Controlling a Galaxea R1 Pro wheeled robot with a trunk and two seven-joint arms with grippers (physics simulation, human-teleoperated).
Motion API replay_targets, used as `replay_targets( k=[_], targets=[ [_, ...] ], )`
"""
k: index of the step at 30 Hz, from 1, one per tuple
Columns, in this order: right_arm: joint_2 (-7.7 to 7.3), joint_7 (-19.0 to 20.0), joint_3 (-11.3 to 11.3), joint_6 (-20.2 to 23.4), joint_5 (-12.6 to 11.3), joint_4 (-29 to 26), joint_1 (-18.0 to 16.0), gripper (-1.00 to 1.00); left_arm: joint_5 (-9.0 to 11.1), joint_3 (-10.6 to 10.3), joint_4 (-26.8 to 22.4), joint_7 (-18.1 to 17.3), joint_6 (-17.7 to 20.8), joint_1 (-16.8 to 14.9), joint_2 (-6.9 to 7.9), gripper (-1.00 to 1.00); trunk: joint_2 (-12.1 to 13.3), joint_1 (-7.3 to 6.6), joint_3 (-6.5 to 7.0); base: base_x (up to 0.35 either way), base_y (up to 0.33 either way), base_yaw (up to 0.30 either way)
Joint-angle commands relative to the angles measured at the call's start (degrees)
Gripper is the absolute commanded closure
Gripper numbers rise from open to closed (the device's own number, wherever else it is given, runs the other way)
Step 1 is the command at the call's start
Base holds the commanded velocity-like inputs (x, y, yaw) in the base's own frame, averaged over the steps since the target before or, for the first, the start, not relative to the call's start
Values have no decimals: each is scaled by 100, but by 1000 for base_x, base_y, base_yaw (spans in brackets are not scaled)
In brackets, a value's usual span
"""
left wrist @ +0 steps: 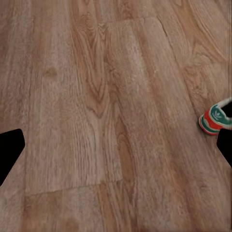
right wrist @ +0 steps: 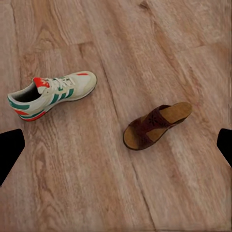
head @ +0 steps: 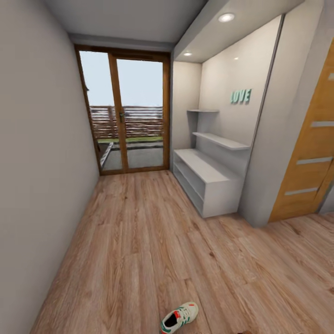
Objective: Pick up the two gym shoes and the two sandals from the corridor floor and place them onto the hallstand (shoe rack) in the corridor, making sure they are on the rack and not on the floor. Arrange them so the two gym shoes are next to each other and the two sandals are next to each other.
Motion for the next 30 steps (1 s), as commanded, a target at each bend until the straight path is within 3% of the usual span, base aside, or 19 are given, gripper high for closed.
replay_targets(
  k=[1, 19, 30],
  targets=[
    [0, 3, 6, -18, -31, 6, -5, -100, 14, 3, 2, -4, -17, -2, 0, -100, -3, 0, -6, 1, 1, -265],
    [6, 3, 6, -14, -59, -12, -5, -100, 14, 1, 2, -4, -16, -2, 0, -100, -3, 0, -74, 0, 0, -234],
    [16, 3, 6, -7, -61, -24, -5, -100, 14, 2, 2, -4, -17, -2, 0, -100, -3, 0, -167, 0, 0, -129]
  ],
)
